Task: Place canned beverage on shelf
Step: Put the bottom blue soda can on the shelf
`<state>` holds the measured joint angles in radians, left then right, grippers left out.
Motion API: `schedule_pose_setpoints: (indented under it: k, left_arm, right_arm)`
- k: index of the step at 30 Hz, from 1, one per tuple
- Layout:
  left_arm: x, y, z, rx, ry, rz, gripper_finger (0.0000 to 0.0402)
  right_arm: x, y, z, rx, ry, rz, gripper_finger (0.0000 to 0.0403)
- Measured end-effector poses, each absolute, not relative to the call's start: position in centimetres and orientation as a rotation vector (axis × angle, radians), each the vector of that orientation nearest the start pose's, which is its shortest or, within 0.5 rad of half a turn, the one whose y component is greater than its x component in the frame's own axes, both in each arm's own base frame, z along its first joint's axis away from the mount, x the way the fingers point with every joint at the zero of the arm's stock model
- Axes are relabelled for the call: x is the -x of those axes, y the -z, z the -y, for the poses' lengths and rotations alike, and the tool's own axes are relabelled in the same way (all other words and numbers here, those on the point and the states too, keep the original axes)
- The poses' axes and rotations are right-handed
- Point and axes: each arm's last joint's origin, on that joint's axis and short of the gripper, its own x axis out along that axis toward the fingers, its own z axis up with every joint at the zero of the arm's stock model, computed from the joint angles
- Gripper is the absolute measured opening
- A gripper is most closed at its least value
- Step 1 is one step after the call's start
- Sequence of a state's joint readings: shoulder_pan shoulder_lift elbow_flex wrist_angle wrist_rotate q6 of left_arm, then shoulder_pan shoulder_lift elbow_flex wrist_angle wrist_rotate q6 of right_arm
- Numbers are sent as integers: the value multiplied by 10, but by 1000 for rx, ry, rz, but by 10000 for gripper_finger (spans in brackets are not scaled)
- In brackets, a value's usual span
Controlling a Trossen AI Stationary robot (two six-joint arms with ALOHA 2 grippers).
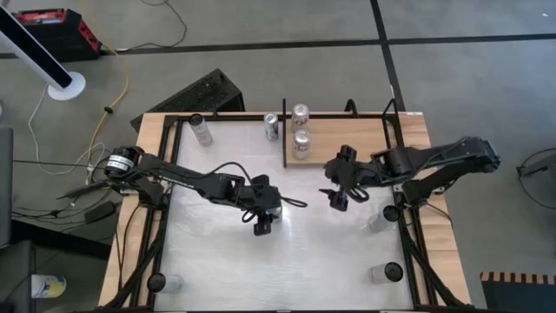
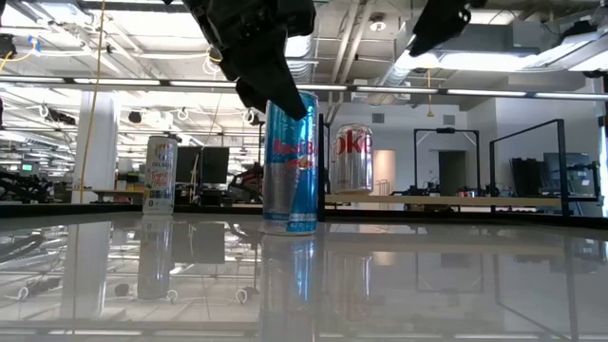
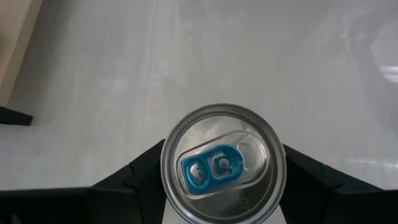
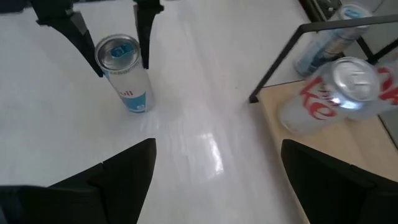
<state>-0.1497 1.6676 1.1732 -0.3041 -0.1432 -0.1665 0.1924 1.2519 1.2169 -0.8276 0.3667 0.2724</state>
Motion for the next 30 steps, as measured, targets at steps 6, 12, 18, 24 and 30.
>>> schedule_pose_setpoints:
  k: [6, 12, 18, 24, 30]
  left_arm:
    - [-342, -249, 47, 14, -48, -780, 214]
    - [-323, -279, 44, -3, -53, -717, 214]
    - [-311, -295, 42, 4, -54, -680, 214]
    - [-306, -302, 41, 13, -52, -660, 214]
    - [-305, -303, 41, 20, -42, -661, 214]
  right_arm:
    - [-253, -301, -41, -48, 251, -697, 369]
    - [-272, -280, -46, -64, 154, -567, 369]
    - [-303, -261, -50, -14, 60, -512, 369]
    - [-334, -235, -44, 10, 2, -471, 369]
    - [-353, -225, -32, -34, -79, -374, 369]
